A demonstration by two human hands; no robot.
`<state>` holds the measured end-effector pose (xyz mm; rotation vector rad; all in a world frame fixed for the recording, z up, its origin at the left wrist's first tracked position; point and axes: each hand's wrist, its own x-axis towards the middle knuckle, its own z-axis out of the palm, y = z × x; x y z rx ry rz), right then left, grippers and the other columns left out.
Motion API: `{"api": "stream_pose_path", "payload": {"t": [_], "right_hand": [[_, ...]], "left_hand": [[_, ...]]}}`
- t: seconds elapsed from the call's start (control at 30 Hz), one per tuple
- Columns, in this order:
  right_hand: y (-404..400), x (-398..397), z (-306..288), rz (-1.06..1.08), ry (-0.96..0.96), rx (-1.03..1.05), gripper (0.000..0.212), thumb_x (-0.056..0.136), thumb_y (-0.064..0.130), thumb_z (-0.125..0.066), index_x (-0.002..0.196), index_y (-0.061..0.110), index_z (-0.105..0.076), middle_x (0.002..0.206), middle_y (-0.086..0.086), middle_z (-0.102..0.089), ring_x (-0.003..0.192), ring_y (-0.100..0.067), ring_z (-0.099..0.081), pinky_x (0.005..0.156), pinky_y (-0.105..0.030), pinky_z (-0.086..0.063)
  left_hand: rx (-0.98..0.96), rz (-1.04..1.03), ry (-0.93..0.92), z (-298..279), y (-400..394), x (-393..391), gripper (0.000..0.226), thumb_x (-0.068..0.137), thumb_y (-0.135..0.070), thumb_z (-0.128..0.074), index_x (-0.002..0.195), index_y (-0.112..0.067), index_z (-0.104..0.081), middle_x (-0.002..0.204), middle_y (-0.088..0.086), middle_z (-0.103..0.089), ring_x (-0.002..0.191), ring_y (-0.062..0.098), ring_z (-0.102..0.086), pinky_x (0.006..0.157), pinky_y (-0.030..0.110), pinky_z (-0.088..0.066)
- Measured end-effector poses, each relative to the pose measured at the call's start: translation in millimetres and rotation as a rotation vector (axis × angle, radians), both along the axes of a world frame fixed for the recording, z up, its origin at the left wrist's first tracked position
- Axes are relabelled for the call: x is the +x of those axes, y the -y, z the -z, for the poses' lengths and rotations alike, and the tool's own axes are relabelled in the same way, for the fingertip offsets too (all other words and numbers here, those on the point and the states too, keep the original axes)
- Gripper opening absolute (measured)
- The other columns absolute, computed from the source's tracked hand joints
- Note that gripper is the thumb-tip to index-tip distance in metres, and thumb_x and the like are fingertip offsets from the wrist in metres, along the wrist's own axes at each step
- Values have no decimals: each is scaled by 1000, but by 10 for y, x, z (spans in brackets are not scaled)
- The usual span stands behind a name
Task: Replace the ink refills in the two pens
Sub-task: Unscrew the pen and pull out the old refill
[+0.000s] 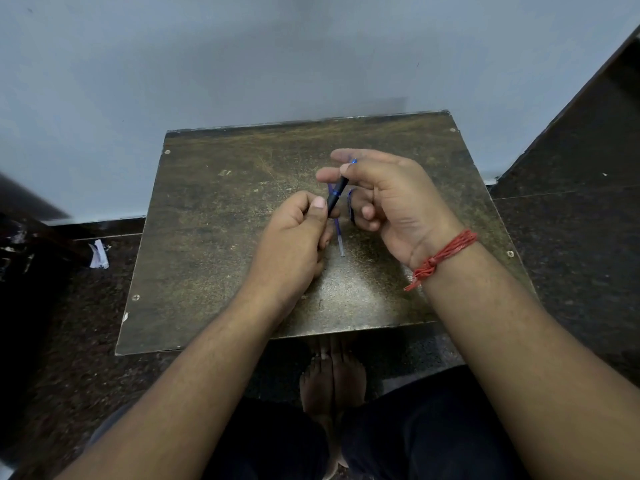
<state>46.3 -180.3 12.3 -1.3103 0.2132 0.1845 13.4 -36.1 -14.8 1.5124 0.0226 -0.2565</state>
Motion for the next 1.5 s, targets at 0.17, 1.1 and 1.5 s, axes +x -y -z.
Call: {"api": "stream_pose_path", "payload": {"t": [0.17,1.1,1.5], "right_hand": [[-32,-2,51,94,6,-145,20,86,27,-78,80,16,-62,77,-10,-60,37,-6,-33,36,-16,-24],[-15,-18,-34,49,-11,-140,18,87,3,-58,97,5,-73,92,-10,-78,41,-11,-34,38,-17,-24],[-48,-22,3,67,-1,-212,11,89,18,-72,83,13,-65,72,-4,-69,37,-8,-32,37,-16,-24]], "left_hand": [[-3,-8,-1,-17,2,-1,30,110,-24,-39,104,0,-54,56,-6,-42,38,3,-27,39,17,-22],[5,-6,-11,-38,-9,3,27,110,-25,-39,93,-13,-55,57,-6,-42,38,2,-28,40,18,-22],[12,-6,0,-21,-23,6,27,110,-27,-40,99,-9,-56,57,-7,-44,38,0,-29,38,17,-24]]}}
